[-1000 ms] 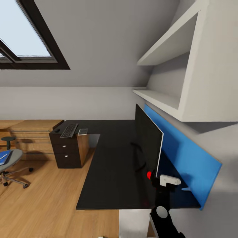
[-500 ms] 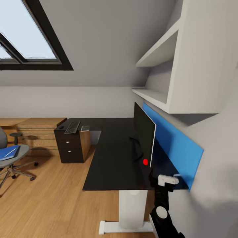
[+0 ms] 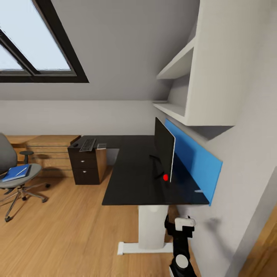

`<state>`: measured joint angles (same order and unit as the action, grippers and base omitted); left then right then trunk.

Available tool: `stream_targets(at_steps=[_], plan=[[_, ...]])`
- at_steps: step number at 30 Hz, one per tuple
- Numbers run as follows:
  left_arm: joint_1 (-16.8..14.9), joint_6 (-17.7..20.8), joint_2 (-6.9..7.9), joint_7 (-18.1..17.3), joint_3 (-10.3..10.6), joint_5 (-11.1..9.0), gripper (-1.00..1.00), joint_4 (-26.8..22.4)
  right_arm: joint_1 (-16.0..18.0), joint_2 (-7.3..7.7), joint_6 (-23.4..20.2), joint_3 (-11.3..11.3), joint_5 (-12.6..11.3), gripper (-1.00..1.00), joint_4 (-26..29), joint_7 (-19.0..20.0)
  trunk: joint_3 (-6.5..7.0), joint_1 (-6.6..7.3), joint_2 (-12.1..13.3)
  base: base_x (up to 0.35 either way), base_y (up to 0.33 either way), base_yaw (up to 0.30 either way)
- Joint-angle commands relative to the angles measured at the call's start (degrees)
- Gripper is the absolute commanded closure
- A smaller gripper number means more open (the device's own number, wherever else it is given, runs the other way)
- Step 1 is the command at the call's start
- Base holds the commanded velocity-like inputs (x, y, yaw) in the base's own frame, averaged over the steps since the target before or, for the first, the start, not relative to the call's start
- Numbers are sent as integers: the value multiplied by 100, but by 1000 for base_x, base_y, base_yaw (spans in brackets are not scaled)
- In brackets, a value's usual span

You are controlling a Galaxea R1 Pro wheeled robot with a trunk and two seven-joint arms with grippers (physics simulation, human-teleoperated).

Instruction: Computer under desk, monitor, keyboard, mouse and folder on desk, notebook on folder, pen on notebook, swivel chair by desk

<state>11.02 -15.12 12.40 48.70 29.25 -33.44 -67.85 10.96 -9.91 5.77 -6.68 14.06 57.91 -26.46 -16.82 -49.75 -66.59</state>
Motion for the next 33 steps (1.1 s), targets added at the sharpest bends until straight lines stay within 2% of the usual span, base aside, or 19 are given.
stream_targets(at_steps=[1, 3, 4, 7, 9, 11, 14, 15, 20, 22, 26, 29, 30, 31, 32, 33], plan=[[-3, -35, 7, 13, 15, -49, -100, -8, 4, 4, 79, 1, 40, -100, -126, -35, -5, 3, -5, -329, 31, 0], [-3, -35, 7, 10, 13, -50, -100, -8, 4, 48, 366, 18, 42, -100, -487, -59, -5, 3, -5, -306, 110, 0], [-3, -38, 8, 9, 12, -54, -100, -8, 3, 125, 676, 26, 43, -100, -894, -123, -5, 3, -5, -273, 184, 0], [-3, -42, 8, 4, 11, -53, -100, -8, 3, 239, 1185, 34, 43, -100, -1622, -237, -5, 3, -5, -223, 237, 0], [-3, -42, 8, 2, 9, -54, -100, -8, 3, 263, 1412, 37, 43, -100, -1923, -259, -5, 3, -5, -169, 278, 0], [-3, -43, 13, 0, 2, -73, -100, -8, 3, 306, 2004, 52, 40, -100, -2650, -283, -5, 3, -5, -128, 299, 0], [-3, -43, 17, -2, -5, -84, -100, -8, 3, 321, 2422, 57, 37, -100, -3219, -284, -5, 3, -5, -78, 312, 0], [-3, -43, 20, -22, -10, -92, -100, -5, 3, 326, 2710, 56, 37, -100, -3531, -280, -5, 3, -5, -29, 321, 0], [-3, -38, 24, -242, -24, -105, -100, 23, 3, 326, 3134, 54, 36, -100, -3821, -280, -5, 3, -5, -14, 326, 0], [-1, -29, 29, -664, -99, -109, -100, 262, 3, 318, 3278, 53, 31, -100, -3954, -280, -5, 3, -5, -3, 332, 45], [-4, 65, 27, -928, -169, -118, -100, 548, 3, 309, 3306, 50, 23, -100, -4008, -279, -5, 3, -5, 58, 326, 181], [-20, 416, 26, -1124, -192, -151, -100, 708, 3, 302, 3312, 45, 20, -100, -4086, -274, -6, 3, -5, 161, 306, 242], [-48, 681, 24, -1279, -211, -197, -100, 778, 3, 300, 3313, 45, 19, -100, -4118, -273, -7, 3, -5, 195, 291, 240], [-99, 960, 22, -1476, -243, -278, -100, 856, 3, 299, 3314, 43, 19, -100, -4138, -273, -9, 3, -5, 211, 284, 182], [-255, 1414, 19, -1961, -360, -571, -100, 1108, 3, 298, 3315, 38, 18, -100, -4169, -260, -9, 3, -5, 230, 274, 75], [-396, 1612, 18, -2290, -422, -792, -100, 1363, 3, 297, 3316, 36, 18, -100, -4177, -255, -10, 3, -5, 239, 269, 31]])
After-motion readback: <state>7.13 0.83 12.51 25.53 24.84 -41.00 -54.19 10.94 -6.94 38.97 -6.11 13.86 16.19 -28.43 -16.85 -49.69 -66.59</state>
